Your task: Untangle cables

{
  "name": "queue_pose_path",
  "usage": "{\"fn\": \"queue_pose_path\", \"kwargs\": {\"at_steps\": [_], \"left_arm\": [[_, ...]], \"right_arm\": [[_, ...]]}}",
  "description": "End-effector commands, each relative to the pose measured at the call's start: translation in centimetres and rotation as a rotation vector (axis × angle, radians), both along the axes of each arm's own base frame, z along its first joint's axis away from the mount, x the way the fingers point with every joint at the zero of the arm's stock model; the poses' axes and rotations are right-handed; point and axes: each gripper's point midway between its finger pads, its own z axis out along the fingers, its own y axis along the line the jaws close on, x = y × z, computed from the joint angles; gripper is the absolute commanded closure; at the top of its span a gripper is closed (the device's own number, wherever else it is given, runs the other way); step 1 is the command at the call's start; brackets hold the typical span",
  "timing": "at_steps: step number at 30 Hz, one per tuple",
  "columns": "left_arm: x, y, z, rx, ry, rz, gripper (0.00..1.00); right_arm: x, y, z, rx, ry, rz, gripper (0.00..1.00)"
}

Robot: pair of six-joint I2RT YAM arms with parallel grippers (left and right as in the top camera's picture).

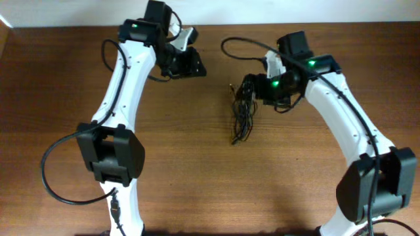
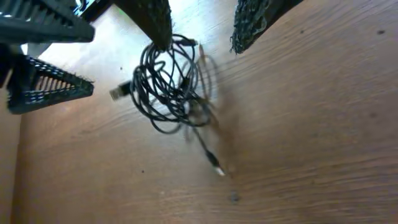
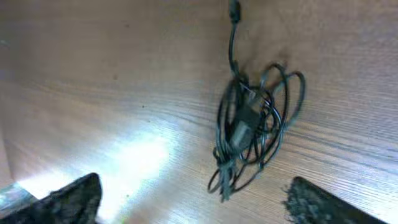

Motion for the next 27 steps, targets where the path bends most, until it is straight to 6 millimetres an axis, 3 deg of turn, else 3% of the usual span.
{"fn": "queue_pose_path", "kwargs": {"at_steps": [1, 5, 8, 11, 14, 16, 19, 22, 25, 27], "left_arm": [[0.0, 0.7, 0.3, 0.005, 0.001, 0.022, 0.63], [-1.5, -3.1, -1.8, 0.008, 0.018, -0.060, 0.63], [-2.9, -8.6, -2.6, -0.013, -0.022, -0.148, 0.63], [-4.6, -13.2, -2.3, -0.036, -0.063, -0.229, 0.64], [-6.5, -15.4, -2.8, -0.016, -0.061, -0.285, 0.67], [-7.9, -15.8, -4.5, 0.087, -0.061, -0.303, 0.70], [-8.3, -14.2, -6.4, 0.292, -0.061, -0.221, 0.70], [-9.6, -14.4, -8.1, 0.338, -0.046, -0.246, 0.68], [-9.7, -13.5, -10.6, 0.393, -0.048, -0.230, 0.68], [-9.4, -12.8, -12.0, 0.423, -0.046, -0.177, 0.86]], "right_arm": [[0.6, -1.6, -0.5, -0.012, -0.008, 0.004, 0.01], [2.3, -8.2, -0.7, -0.019, 0.011, -0.158, 0.01], [2.4, -16.0, -1.2, -0.053, 0.051, -0.343, 0.02], [1.7, -20.7, -1.5, -0.072, 0.076, -0.440, 0.01], [1.3, -22.0, -1.6, -0.077, 0.081, -0.452, 0.01], [1.1, -21.9, -1.8, -0.077, 0.088, -0.448, 0.01], [0.7, -21.8, -2.3, -0.080, 0.097, -0.435, 0.01], [0.5, -21.7, -2.6, -0.081, 0.102, -0.427, 0.01], [0.5, -21.7, -2.6, -0.081, 0.102, -0.427, 0.01], [0.5, -21.7, -2.6, -0.081, 0.101, -0.426, 0.01]]}}
